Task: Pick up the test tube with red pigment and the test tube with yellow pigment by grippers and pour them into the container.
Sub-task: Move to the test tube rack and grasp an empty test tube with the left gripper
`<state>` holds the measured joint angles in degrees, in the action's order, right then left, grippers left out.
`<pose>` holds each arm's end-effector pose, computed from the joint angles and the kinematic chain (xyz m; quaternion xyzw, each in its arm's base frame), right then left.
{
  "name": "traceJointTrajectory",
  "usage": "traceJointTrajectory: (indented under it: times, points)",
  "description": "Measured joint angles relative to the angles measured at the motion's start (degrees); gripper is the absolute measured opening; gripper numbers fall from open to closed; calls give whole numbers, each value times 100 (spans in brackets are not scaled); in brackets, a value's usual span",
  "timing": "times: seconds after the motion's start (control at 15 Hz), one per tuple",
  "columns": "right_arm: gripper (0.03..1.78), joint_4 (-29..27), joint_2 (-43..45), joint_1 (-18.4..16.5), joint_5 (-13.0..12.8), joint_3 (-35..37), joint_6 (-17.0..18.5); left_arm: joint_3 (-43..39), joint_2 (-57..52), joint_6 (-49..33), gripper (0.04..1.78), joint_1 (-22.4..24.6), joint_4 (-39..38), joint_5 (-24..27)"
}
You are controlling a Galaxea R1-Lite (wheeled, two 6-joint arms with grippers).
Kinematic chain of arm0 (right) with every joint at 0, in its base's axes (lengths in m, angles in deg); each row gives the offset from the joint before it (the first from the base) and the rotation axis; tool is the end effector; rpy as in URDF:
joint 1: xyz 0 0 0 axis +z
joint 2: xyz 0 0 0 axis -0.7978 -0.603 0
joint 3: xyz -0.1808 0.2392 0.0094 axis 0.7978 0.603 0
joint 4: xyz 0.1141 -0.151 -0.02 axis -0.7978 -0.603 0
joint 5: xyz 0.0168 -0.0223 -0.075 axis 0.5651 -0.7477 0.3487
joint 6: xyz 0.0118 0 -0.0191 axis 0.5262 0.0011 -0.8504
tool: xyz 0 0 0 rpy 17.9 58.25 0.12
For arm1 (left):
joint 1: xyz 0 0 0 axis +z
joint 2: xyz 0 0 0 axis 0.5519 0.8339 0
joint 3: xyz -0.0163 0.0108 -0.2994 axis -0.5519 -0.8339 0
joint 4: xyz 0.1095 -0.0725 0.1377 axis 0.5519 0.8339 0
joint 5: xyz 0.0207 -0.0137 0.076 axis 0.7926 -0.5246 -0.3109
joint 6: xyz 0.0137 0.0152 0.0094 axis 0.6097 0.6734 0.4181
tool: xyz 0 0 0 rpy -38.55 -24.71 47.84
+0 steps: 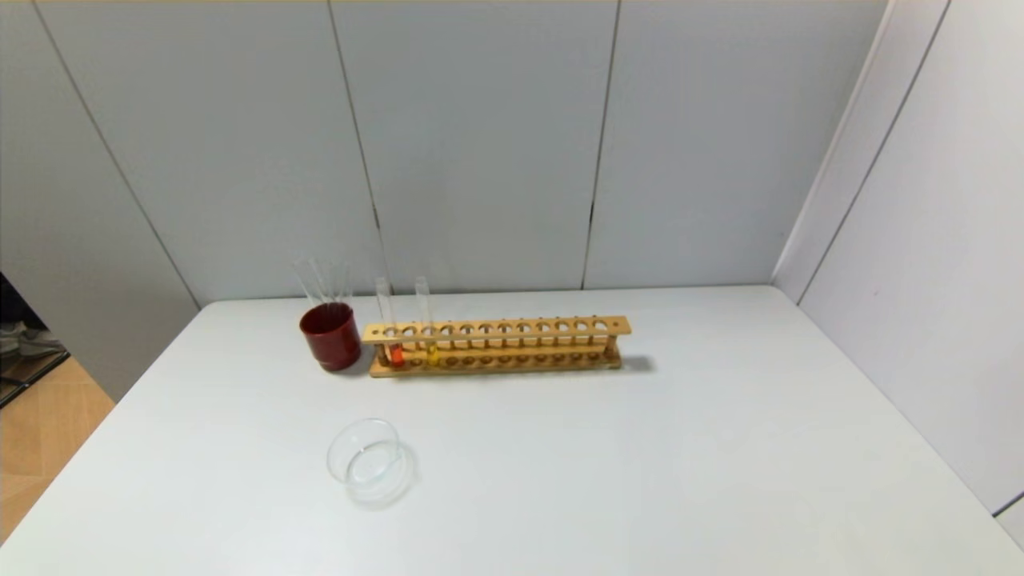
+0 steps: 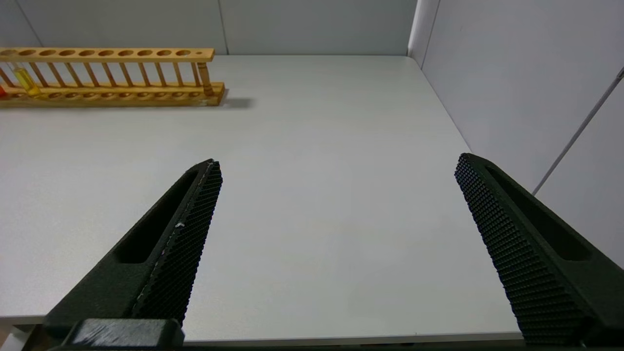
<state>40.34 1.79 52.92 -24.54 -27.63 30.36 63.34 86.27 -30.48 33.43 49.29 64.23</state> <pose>-0.0228 0.0000 0.0759 -0.0020 -0.0015 0.0028 1.0000 -0.0230 -0.0001 0.0752 0.0083 0.0029 -0.0035 1.0000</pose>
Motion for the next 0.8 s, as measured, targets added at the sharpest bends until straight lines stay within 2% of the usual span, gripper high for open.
traceJointTrajectory:
  times: [0.33,0.47,0.8]
  points:
    - [175,0,0,0,-2,0,0,17,0,24,175,-2,-30,5]
    - [175,0,0,0,0,0,0,288,2,-15,175,-2,78,123]
    - [175,0,0,0,0,0,2,2356,614,-39,175,-17,1503,265]
